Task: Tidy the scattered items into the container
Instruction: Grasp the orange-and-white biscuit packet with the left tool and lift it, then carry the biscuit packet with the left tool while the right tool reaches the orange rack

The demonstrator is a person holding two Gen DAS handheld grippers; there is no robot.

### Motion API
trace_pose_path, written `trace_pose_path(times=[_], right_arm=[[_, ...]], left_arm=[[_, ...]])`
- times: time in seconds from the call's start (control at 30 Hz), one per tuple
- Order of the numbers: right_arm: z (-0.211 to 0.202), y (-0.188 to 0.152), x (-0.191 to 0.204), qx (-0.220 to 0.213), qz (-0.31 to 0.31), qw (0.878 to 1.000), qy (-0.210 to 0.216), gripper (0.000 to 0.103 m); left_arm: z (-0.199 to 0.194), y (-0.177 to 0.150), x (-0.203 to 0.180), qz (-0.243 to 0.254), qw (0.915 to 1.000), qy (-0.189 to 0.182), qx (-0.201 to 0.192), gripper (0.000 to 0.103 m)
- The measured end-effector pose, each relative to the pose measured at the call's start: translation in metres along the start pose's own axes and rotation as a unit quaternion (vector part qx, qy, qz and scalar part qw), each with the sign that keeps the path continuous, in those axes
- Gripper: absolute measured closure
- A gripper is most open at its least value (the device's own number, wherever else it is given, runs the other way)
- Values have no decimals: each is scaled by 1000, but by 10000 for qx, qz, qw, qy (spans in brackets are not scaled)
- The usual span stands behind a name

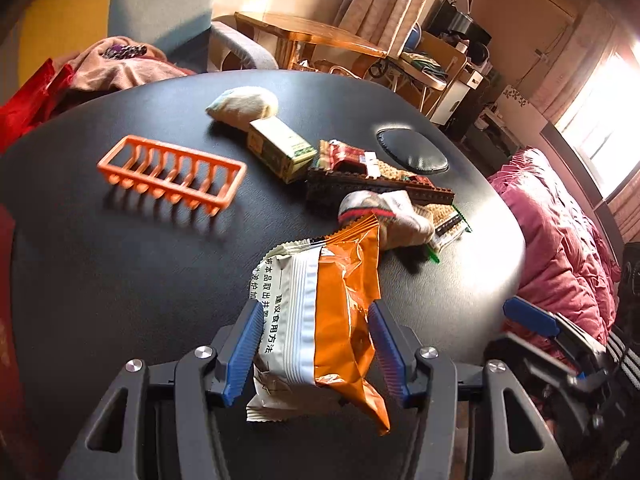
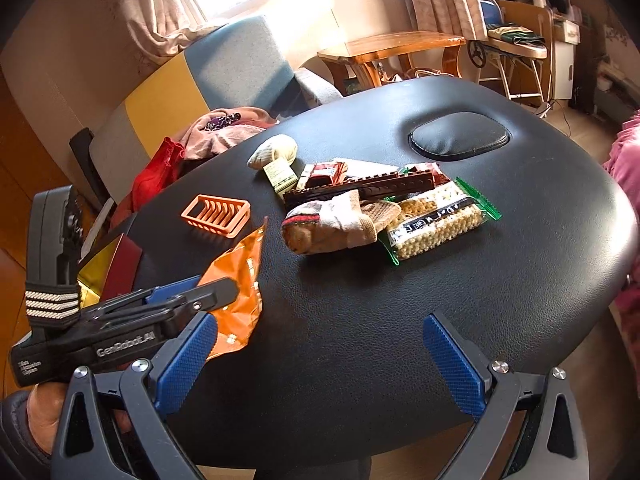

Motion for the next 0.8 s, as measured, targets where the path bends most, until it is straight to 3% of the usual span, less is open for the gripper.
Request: trace_pose_path(times=[0.2,0.4,0.8], right_arm=[[1,-7,10,66,-63,9999,67,0],[5,-14,21,136,-234,9996,55,0],[6,-18,7,158,-123,9998,-56,0]], left_arm=[[-30,-30,14,-252,9995,-175,-4,42],[-42,-41,16,-178,9993,-322,-26,38],[-15,-20,-5,877,9926,-620,574,36]])
Point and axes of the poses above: each gripper's, at about its wrist camera, not at the fingertips, and z roughly the way its jaws point, x to its left, y to its top, the point moved 10 cm from there along z, roughly the way its jaws point, and after that the axes turned 10 degrees about -y, right-handed, at the moved point
